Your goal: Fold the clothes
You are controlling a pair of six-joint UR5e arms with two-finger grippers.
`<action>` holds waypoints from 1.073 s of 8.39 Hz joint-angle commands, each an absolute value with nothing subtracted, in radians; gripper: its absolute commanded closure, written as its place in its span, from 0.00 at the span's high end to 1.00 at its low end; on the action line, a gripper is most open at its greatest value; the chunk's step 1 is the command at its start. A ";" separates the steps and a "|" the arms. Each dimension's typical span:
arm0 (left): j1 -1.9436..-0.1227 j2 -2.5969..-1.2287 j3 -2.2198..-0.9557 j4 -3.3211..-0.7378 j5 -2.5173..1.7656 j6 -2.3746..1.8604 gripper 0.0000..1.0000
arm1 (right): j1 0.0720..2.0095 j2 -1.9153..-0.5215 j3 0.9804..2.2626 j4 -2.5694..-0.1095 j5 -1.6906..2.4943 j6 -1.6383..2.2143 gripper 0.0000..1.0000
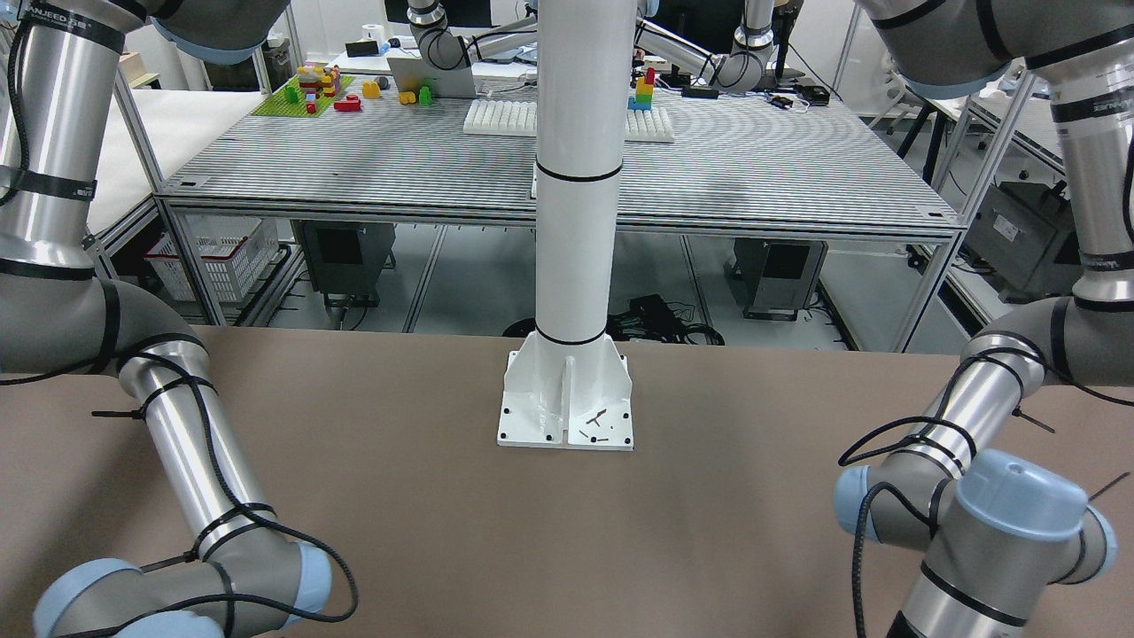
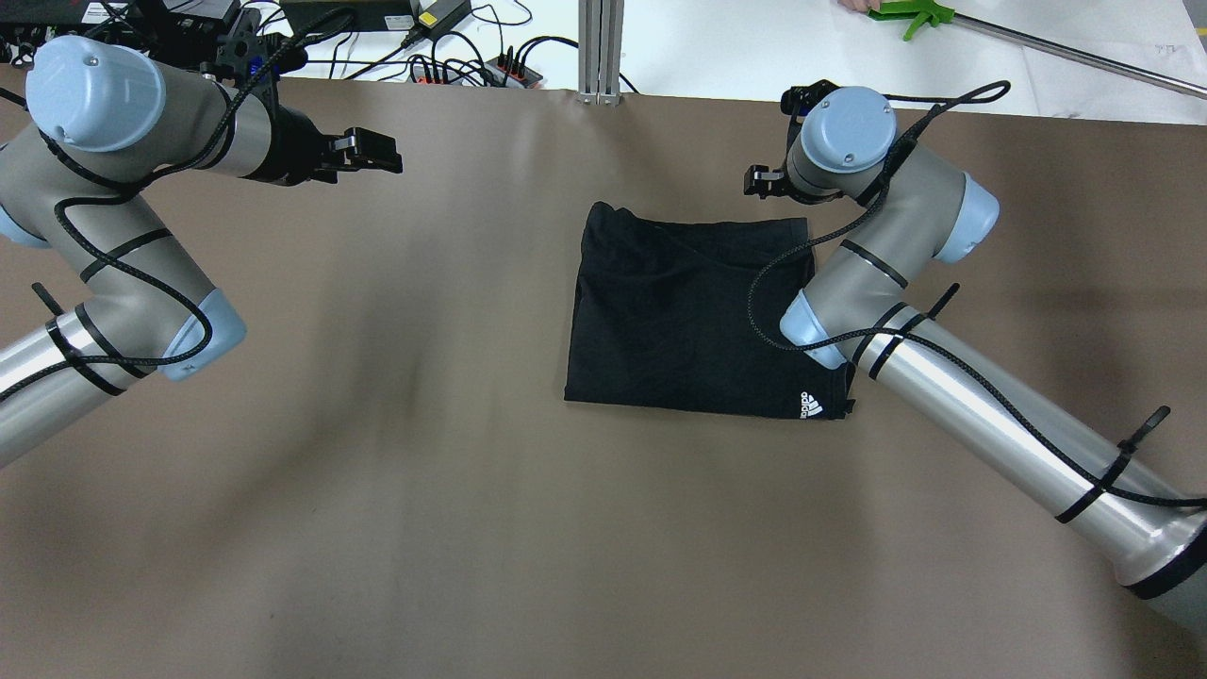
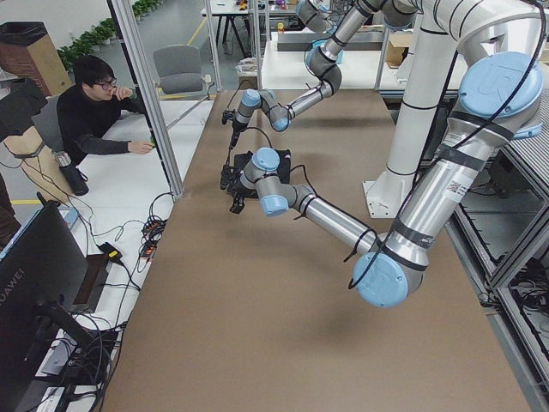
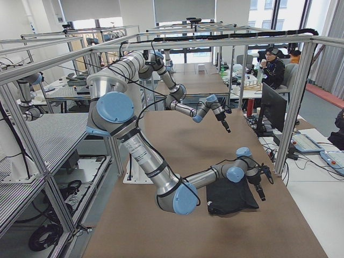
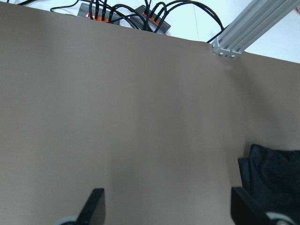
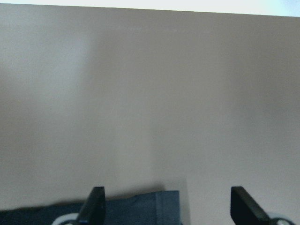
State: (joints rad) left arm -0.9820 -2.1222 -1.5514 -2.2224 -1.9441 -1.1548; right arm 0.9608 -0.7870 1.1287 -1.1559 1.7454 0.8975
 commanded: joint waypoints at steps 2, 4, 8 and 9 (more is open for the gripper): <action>-1.181 -2.125 -1.555 -2.014 -1.982 -0.992 0.94 | 1.170 -0.950 1.173 -1.201 1.905 0.435 0.94; -1.282 -2.009 -1.557 -1.990 -1.976 -0.750 0.94 | 1.306 -1.034 1.227 -1.268 1.984 0.169 0.94; -1.475 -1.786 -1.555 -1.993 -1.806 -0.129 0.94 | 1.558 -1.251 1.289 -1.282 1.994 -0.282 0.94; -1.505 -1.779 -1.555 -1.990 -1.796 -0.114 0.94 | 1.577 -1.265 1.289 -1.282 1.991 -0.288 0.94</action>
